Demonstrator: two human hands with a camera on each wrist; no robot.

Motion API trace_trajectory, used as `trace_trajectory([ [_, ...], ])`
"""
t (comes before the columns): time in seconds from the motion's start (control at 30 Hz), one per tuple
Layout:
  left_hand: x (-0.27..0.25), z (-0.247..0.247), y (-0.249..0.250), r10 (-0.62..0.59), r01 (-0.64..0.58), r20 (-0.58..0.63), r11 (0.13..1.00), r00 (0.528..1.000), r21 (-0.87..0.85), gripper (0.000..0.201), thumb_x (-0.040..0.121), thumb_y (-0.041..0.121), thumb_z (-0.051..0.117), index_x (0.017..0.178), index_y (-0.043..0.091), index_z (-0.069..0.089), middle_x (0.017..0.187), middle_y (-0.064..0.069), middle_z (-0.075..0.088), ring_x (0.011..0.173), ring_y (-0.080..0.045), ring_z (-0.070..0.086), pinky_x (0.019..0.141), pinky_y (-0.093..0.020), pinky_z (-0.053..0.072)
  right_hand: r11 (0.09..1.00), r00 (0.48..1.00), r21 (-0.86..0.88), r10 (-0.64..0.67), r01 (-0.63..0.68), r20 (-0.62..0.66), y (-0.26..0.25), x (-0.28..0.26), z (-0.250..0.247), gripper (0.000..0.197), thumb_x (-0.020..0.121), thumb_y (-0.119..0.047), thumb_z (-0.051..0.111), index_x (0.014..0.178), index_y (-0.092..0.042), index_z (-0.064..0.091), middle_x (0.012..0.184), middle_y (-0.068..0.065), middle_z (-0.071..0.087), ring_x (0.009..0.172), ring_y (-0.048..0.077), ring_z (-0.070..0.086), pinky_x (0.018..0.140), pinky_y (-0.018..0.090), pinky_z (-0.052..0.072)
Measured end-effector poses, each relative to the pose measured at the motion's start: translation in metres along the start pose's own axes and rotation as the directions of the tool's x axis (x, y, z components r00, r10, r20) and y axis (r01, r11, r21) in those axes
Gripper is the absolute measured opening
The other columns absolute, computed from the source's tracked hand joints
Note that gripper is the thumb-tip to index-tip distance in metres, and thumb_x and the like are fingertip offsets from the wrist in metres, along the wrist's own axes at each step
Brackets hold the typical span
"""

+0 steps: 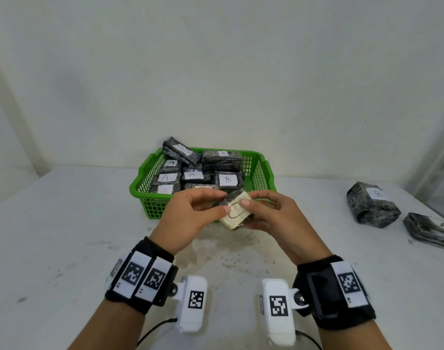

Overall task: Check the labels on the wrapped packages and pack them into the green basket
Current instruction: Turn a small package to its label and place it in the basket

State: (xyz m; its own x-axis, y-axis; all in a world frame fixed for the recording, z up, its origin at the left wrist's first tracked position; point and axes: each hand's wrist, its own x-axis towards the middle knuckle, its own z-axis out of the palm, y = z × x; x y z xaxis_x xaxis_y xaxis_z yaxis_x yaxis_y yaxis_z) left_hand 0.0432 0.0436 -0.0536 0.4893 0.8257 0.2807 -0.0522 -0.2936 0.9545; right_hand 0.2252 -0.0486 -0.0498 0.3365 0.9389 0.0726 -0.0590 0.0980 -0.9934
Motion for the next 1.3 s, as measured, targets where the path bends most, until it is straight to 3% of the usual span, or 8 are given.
trace_trajectory([
  [0.2, 0.009, 0.002, 0.000, -0.049, 0.049, 0.029, 0.999, 0.998, 0.015, 0.021, 0.083, 0.004, 0.075, 0.100, 0.017, 0.078, 0.097, -0.002, 0.079, 0.091, -0.019, 0.076, 0.083, -0.035, 0.061, 0.999, 0.999, -0.044, -0.013, 0.014, 0.032, -0.007, 0.002, -0.002, 0.023, 0.096, -0.017, 0.073, 0.118, -0.019, 0.077, 0.102, 0.016, 0.081, 0.093, 0.044, 0.076, 0.088, 0.048, 0.064],
  [0.53, 0.049, 0.003, 0.018, -0.144, 0.126, 0.094, 0.978, 0.985, 0.168, 0.022, 0.090, 0.020, 0.072, 0.110, 0.012, 0.076, 0.102, -0.003, 0.077, 0.095, -0.014, 0.074, 0.076, -0.023, 0.061, 0.996, 0.997, -0.083, 0.032, -0.038, -0.077, -0.016, 0.037, -0.004, 0.017, 0.092, -0.011, 0.078, 0.108, -0.009, 0.075, 0.099, 0.019, 0.080, 0.079, 0.032, 0.079, 0.075, 0.039, 0.066],
  [0.67, 0.071, -0.011, 0.023, -0.070, 0.093, -0.072, 0.914, 0.995, 0.395, 0.016, 0.091, 0.041, 0.067, 0.101, 0.031, 0.075, 0.097, 0.017, 0.072, 0.089, -0.001, 0.066, 0.077, -0.019, 0.050, 0.994, 0.983, -0.101, 0.024, -0.043, -0.182, -0.011, 0.061, -0.004, 0.014, 0.089, -0.009, 0.080, 0.101, -0.010, 0.072, 0.107, 0.018, 0.078, 0.090, 0.031, 0.079, 0.074, 0.037, 0.066],
  [0.83, 0.100, -0.040, 0.020, -0.077, 0.227, -0.322, 0.859, 0.944, 0.460, 0.011, 0.088, 0.029, 0.067, 0.094, 0.027, 0.077, 0.093, 0.010, 0.071, 0.092, -0.011, 0.063, 0.083, -0.023, 0.043, 0.970, 0.978, -0.225, 0.047, -0.093, -0.203, -0.016, 0.084, 0.001, 0.015, 0.087, -0.010, 0.082, 0.094, -0.012, 0.068, 0.109, 0.013, 0.070, 0.095, 0.033, 0.076, 0.077, 0.043, 0.067],
  [1.03, 0.122, -0.068, 0.010, -0.158, 0.425, -0.455, 0.698, 0.876, 0.577, 0.017, 0.083, 0.028, 0.062, 0.093, 0.025, 0.075, 0.108, -0.005, 0.074, 0.105, -0.030, 0.065, 0.096, -0.036, 0.052, 0.714, 0.975, -0.668, 0.104, -0.211, -0.196, -0.009, 0.121, 0.004, 0.024, 0.083, -0.020, 0.077, 0.088, 0.003, 0.075, 0.088, 0.014, 0.073, 0.085, 0.029, 0.073, 0.075, 0.039, 0.063],
  [1.13, 0.130, -0.077, 0.000, -0.211, 0.513, -0.486, 0.552, 0.848, 0.657, 0.044, 0.084, 0.032, 0.061, 0.126, 0.022, 0.064, 0.134, -0.013, 0.059, 0.121, -0.034, 0.055, 0.106, -0.038, 0.044, 0.592, 0.970, -0.769, 0.171, -0.241, -0.173, -0.009, 0.132, 0.007, 0.021, 0.084, -0.022, 0.077, 0.087, -0.003, 0.069, 0.083, 0.011, 0.067, 0.081, 0.027, 0.068, 0.060, 0.028, 0.053],
  [1.23, 0.133, -0.084, -0.008, -0.283, 0.577, -0.514, 0.541, 0.810, 0.612, 0.055, 0.083, 0.028, 0.062, 0.132, 0.006, 0.054, 0.134, -0.021, 0.053, 0.116, -0.038, 0.057, 0.092, -0.036, 0.049, 0.466, 0.961, -0.847, 0.220, -0.254, -0.167, -0.010, 0.138, 0.011, 0.016, 0.086, -0.018, 0.077, 0.085, -0.005, 0.067, 0.095, 0.015, 0.074, 0.085, 0.027, 0.069, 0.074, 0.034, 0.060],
  [1.3, 0.132, -0.088, -0.012, -0.309, 0.590, -0.509, 0.525, 0.803, 0.613, 0.036, 0.085, 0.023, 0.061, 0.112, -0.001, 0.058, 0.116, -0.021, 0.061, 0.100, -0.037, 0.060, 0.073, -0.032, 0.046, 0.404, 0.956, -0.880, 0.245, -0.250, -0.160, -0.009, 0.139, 0.015, 0.020, 0.086, -0.019, 0.080, 0.077, -0.009, 0.065, 0.095, 0.012, 0.072, 0.085, 0.026, 0.067, 0.067, 0.030, 0.056],
])
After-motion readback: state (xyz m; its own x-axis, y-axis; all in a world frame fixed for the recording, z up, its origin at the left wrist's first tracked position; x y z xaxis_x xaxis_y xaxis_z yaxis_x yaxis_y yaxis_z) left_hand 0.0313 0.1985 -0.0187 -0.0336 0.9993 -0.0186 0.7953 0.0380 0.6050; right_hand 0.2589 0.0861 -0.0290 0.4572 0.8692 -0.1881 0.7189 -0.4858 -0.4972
